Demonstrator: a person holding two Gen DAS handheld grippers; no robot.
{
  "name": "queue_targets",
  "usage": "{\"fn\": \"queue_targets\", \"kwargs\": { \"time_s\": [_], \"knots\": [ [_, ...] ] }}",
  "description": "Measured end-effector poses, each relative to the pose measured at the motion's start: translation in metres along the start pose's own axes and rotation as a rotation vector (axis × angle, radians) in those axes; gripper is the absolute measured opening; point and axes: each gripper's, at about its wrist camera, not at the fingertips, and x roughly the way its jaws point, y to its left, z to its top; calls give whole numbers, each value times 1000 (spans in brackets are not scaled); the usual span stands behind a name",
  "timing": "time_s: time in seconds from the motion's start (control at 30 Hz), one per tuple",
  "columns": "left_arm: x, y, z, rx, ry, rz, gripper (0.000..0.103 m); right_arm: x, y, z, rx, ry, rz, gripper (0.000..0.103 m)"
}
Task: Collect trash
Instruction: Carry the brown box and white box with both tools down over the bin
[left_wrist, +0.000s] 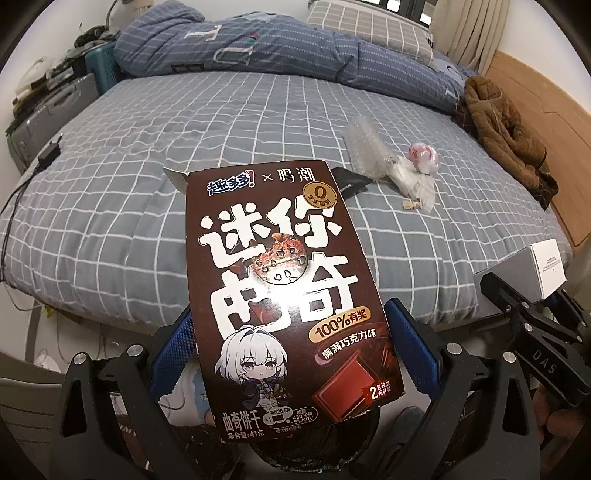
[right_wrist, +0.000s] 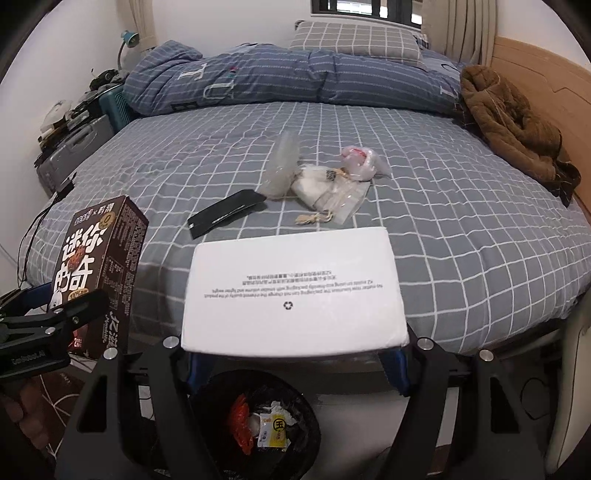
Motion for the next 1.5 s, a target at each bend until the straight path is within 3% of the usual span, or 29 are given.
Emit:
{"fn": "queue_targets", "kwargs": {
  "time_s": [0.7,1.03,1.5],
  "knots": [
    [16,12,-78,9,101,-10,95,8,27,-68,-4,108,59,69],
    [20,7,-79,-17,174,-4,95,34,38,-104,-15,200,83,69],
    [51,29,-104,-39,229,42,95,82,65,-138,-65,336,119,70]
  ]
}}
